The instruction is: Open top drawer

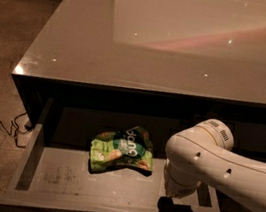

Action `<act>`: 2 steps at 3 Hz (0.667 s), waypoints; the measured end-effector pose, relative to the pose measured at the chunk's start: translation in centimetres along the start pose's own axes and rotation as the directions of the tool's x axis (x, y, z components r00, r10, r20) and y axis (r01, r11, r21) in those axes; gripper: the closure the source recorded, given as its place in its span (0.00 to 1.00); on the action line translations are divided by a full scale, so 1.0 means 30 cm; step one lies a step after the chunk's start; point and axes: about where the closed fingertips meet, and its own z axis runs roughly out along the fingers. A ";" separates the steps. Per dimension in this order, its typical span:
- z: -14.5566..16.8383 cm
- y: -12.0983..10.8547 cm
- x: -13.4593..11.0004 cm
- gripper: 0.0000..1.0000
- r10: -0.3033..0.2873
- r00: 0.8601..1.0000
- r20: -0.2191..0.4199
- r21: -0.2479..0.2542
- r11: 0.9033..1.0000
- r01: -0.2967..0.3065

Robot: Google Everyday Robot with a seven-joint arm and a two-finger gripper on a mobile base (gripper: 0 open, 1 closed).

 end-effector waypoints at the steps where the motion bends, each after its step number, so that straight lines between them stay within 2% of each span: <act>1: 0.000 0.000 0.000 0.58 0.000 1.000 0.000 0.000 1.000 0.000; 2: 0.000 0.000 0.000 0.35 0.000 1.000 0.000 0.000 1.000 0.000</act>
Offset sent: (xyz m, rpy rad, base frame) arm 0.0000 0.0000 0.0000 0.0000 0.0000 0.0000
